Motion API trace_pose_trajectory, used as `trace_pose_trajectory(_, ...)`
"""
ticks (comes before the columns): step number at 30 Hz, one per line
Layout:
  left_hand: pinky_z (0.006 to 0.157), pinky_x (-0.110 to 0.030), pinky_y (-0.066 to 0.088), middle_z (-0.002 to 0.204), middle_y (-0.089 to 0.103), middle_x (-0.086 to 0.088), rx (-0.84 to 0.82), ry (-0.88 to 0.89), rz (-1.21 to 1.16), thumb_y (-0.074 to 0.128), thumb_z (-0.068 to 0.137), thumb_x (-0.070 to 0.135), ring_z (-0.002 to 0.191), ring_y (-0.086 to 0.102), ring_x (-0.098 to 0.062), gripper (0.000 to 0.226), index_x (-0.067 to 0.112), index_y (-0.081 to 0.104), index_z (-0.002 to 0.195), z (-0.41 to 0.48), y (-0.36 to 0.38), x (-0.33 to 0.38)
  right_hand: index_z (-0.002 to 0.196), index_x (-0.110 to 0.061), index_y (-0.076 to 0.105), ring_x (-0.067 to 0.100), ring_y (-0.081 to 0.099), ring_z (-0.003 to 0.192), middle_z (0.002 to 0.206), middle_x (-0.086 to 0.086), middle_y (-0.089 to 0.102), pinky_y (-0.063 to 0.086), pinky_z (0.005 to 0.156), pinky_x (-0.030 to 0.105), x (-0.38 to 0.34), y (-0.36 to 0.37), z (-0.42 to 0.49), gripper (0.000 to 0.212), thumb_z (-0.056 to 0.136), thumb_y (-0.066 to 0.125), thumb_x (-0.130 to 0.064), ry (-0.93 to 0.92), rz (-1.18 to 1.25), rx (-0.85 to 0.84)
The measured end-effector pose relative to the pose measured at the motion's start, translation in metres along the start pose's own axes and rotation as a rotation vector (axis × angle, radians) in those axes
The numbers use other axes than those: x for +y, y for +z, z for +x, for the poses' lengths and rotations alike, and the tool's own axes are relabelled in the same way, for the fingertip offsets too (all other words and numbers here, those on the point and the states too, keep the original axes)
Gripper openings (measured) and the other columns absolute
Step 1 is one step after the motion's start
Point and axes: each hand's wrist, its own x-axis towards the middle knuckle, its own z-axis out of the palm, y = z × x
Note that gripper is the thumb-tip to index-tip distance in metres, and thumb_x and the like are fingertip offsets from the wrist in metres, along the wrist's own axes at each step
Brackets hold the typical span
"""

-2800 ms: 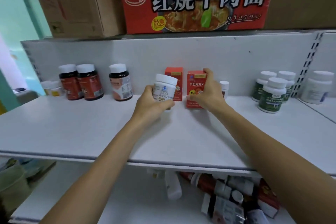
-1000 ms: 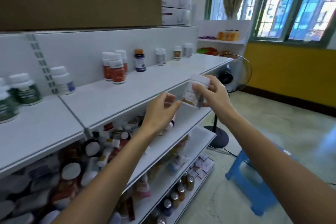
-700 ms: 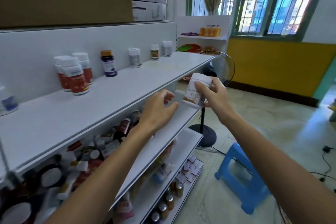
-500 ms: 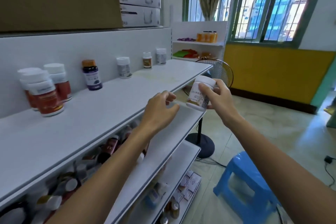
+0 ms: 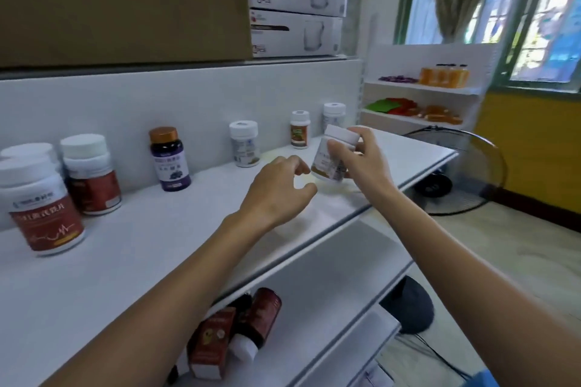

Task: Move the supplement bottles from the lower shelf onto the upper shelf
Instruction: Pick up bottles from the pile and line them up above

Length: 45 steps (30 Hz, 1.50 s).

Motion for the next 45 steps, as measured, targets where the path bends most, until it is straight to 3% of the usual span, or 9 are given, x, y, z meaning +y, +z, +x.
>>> trace_pose_trajectory(6,0.093,-0.027,0.041,0.125,0.056,0.003,0.038,-0.21,0.091,0.056,0.089,0.033,0.11,0.052,-0.014,0.03,0.02,0.056,0.117,0.024,0.003,-0.028,0.119,-0.014,0.046,0.018,0.057,0.097,0.107,0.003,0.056,0.054,0.083,0.039,0.011,0.046,0.063,0.043,0.083,0.066,-0.028,-0.075,-0.006,-0.222)
trace_pose_trajectory(10,0.101,-0.036,0.037,0.133,0.049,-0.003,0.095,-0.41,0.191,0.046,0.093,0.042,0.12,0.045,-0.021,0.036,0.021,0.052,0.122,0.034,0.016,-0.03,0.123,-0.014,0.042,0.02,0.054,0.097,0.109,0.006,0.053,0.044,0.07,0.024,0.018,0.07,0.096,0.039,0.09,0.058,-0.028,-0.107,-0.091,-0.476)
trace_pose_trajectory(13,0.103,-0.041,0.031,0.137,0.044,-0.007,0.032,-0.521,0.373,0.038,0.095,0.047,0.125,0.039,-0.026,0.042,0.023,0.046,0.128,0.038,0.033,-0.024,0.133,-0.016,0.038,0.019,0.054,0.1,0.115,0.007,0.056,0.044,0.079,0.026,0.019,0.08,0.112,0.048,0.091,0.057,-0.028,-0.195,-0.168,-0.577)
trace_pose_trajectory(16,0.101,-0.04,0.029,0.137,0.043,-0.006,0.009,-0.592,0.483,0.039,0.094,0.049,0.126,0.036,-0.027,0.043,0.025,0.045,0.13,0.045,0.04,-0.018,0.135,-0.017,0.038,0.024,0.057,0.108,0.123,0.01,0.058,0.041,0.082,0.025,0.023,0.083,0.124,0.049,0.091,0.057,-0.029,-0.266,-0.205,-0.604)
trace_pose_trajectory(21,0.106,-0.038,0.027,0.141,0.034,-0.008,0.167,-0.671,0.376,0.048,0.092,0.04,0.131,0.029,-0.027,0.043,0.028,0.042,0.133,0.061,0.047,-0.017,0.137,-0.014,0.038,0.026,0.055,0.109,0.126,0.013,0.056,0.037,0.078,0.023,0.031,0.086,0.14,0.049,0.092,0.055,-0.02,-0.333,-0.233,-0.642)
trace_pose_trajectory(27,0.11,-0.042,0.02,0.154,0.013,-0.006,0.108,-0.669,0.438,0.045,0.093,0.042,0.14,0.014,-0.027,0.057,0.041,0.019,0.144,0.065,0.046,-0.026,0.138,-0.021,0.036,0.022,0.053,0.094,0.122,0.015,0.053,0.039,0.078,0.024,0.038,0.095,0.147,0.063,0.083,0.065,-0.013,-0.367,-0.262,-0.712)
trace_pose_trajectory(32,0.115,-0.05,0.014,0.159,-0.001,0.002,0.094,-0.69,0.424,0.041,0.094,0.048,0.145,0.006,-0.024,0.07,0.033,0.0,0.148,0.07,0.045,-0.04,0.139,-0.016,0.035,0.019,0.05,0.094,0.122,0.013,0.053,0.036,0.078,0.02,0.039,0.097,0.153,0.064,0.083,0.065,-0.009,-0.389,-0.239,-0.741)
trace_pose_trajectory(37,0.115,-0.054,0.006,0.158,-0.005,0.004,0.09,-0.743,0.426,0.042,0.093,0.049,0.145,0.002,-0.025,0.069,0.03,0.006,0.148,0.074,0.044,-0.051,0.134,-0.01,0.037,0.014,0.048,0.085,0.101,0.003,0.05,0.034,0.07,0.015,0.04,0.094,0.155,0.063,0.081,0.071,-0.012,-0.434,-0.193,-0.741)
trace_pose_trajectory(45,0.117,-0.05,0.006,0.158,-0.004,-0.006,0.11,-0.733,0.491,0.043,0.092,0.048,0.145,0.0,-0.025,0.067,0.027,0.011,0.147,0.071,0.045,-0.043,0.138,-0.012,0.032,0.026,0.05,0.107,0.12,0.014,0.05,0.039,0.086,0.027,0.041,0.098,0.146,0.072,0.078,0.07,-0.018,-0.445,-0.201,-0.681)
